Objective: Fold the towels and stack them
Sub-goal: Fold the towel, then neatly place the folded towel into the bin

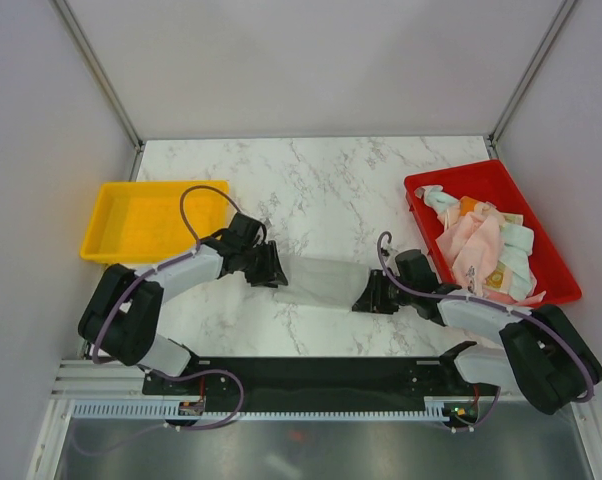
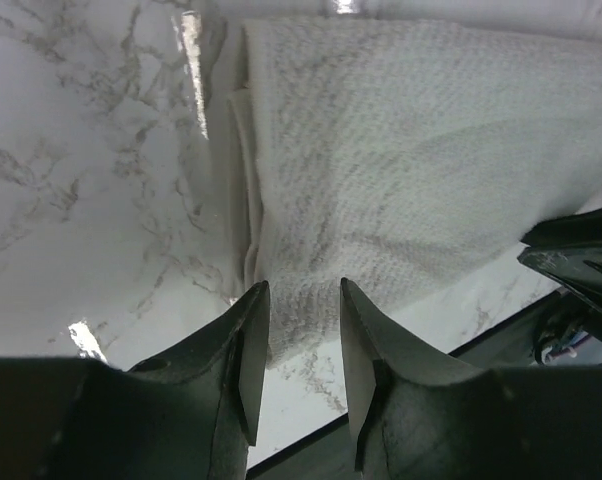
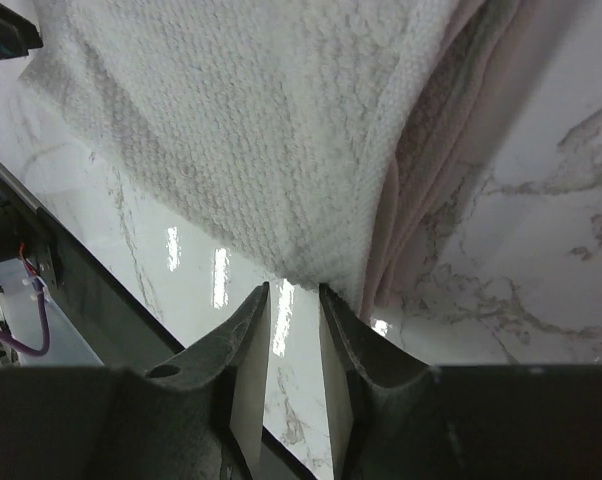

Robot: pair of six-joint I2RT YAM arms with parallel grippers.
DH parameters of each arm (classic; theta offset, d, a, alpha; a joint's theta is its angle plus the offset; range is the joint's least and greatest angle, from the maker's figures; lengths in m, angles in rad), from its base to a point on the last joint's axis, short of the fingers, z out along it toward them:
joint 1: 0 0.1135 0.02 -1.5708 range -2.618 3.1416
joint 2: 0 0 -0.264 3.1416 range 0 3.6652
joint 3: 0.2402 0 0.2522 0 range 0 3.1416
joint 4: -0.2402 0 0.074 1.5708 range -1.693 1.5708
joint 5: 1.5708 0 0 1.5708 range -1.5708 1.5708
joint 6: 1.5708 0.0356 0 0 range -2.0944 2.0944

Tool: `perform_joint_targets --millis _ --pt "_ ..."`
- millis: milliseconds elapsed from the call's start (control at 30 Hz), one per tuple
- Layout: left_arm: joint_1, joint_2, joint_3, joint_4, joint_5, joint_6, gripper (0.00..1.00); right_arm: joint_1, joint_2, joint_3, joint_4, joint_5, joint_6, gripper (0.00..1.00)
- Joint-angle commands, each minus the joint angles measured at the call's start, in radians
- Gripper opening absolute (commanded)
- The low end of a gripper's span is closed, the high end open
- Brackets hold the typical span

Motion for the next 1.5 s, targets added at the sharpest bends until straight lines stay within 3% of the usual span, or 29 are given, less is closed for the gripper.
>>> perform_joint_targets --millis 0,133,333,433,800,1167,1400,1467 --pt "0.000 0.053 0.000 0.034 -0.074 -0.024 0.41 0.001 0.007 -0.022 0.085 0.031 -0.006 0.34" --pt "0.000 0.028 0.031 0.020 -0.044 -0.057 0.42 0.001 -0.023 0.007 0.002 0.060 -0.054 0.34" --pt "0.001 -0.032 0.172 -0.133 -0.195 0.000 0.55 0.001 -0.134 0.121 -0.144 0.060 -0.034 0.35" --pt "0.000 -0.011 0.175 -0.135 -0.202 0.017 0.61 0.000 -0.123 0.171 -0.185 0.144 -0.040 0.35" --pt "0.000 0.136 0.066 0.032 -0.128 0.032 0.60 -0.014 0.140 0.234 -0.149 0.314 -0.129 0.26" --pt "-0.002 0.176 0.032 0.074 -0.102 0.026 0.60 -0.039 0.167 0.162 -0.070 0.302 -0.137 0.26" --pt "-0.006 0.169 -0.014 0.103 -0.051 -0.017 0.43 -0.043 0.151 0.153 -0.038 0.264 -0.134 0.27" --pt "-0.008 0.169 -0.015 0.092 -0.053 -0.034 0.31 -0.042 0.145 0.152 -0.029 0.255 -0.128 0.27"
